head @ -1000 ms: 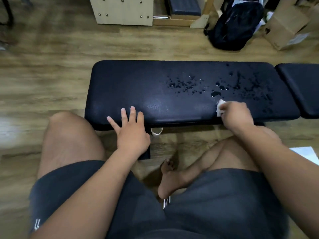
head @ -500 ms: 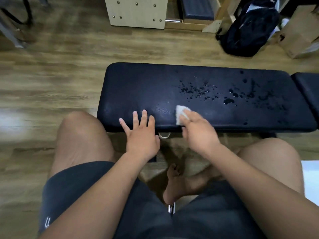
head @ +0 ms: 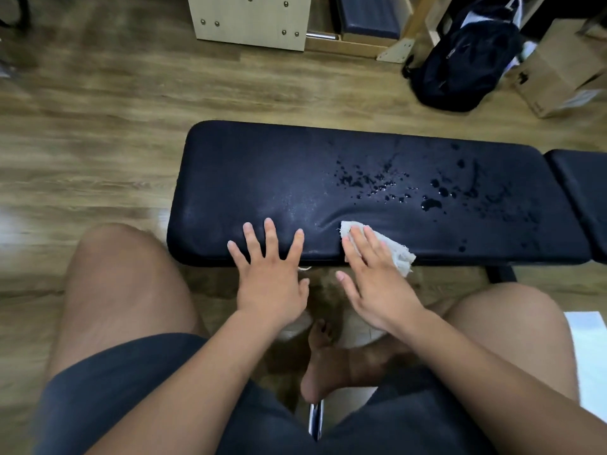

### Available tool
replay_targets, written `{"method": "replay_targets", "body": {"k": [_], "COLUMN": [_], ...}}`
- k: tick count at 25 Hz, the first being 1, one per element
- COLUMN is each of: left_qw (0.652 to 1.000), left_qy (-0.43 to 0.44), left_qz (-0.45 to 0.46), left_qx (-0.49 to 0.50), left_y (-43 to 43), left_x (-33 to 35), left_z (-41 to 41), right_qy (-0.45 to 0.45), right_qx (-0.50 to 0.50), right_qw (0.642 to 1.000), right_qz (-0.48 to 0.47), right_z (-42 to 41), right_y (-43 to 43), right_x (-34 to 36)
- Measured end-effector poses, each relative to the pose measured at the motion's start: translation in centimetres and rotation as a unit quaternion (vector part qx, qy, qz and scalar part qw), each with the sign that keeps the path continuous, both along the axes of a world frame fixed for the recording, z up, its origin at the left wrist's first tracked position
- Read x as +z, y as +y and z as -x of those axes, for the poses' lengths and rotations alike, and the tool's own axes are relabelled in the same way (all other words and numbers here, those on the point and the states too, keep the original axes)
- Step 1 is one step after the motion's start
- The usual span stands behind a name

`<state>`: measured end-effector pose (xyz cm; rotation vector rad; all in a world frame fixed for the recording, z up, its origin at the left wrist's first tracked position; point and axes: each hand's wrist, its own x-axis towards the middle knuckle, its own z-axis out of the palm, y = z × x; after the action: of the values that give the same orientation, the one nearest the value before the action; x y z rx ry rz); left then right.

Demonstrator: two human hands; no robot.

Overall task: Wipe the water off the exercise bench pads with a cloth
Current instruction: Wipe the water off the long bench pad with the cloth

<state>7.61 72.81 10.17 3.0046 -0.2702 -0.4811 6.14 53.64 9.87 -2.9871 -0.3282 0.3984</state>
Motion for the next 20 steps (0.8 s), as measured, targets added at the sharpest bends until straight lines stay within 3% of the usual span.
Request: {"method": "replay_targets", "body": {"k": [9, 20], "left_qw": [0.999, 0.997], "left_qy": [-0.029, -0.062], "left_qz": [-0.022, 0.016], "left_qx": [0.013, 0.034], "left_y": [-1.4, -1.6], "left_x": [-0.1, -2.0], "left_z": [0.0, -0.8], "right_qy": [-0.003, -0.025], "right_qx": [0.077, 0.058], "right_qw": [0.996, 0.997], "right_qz": [-0.035, -0.041], "right_z": [-8.6, -25.6], "right_y": [-0.7, 2.0], "right_x": [0.5, -0.2]}}
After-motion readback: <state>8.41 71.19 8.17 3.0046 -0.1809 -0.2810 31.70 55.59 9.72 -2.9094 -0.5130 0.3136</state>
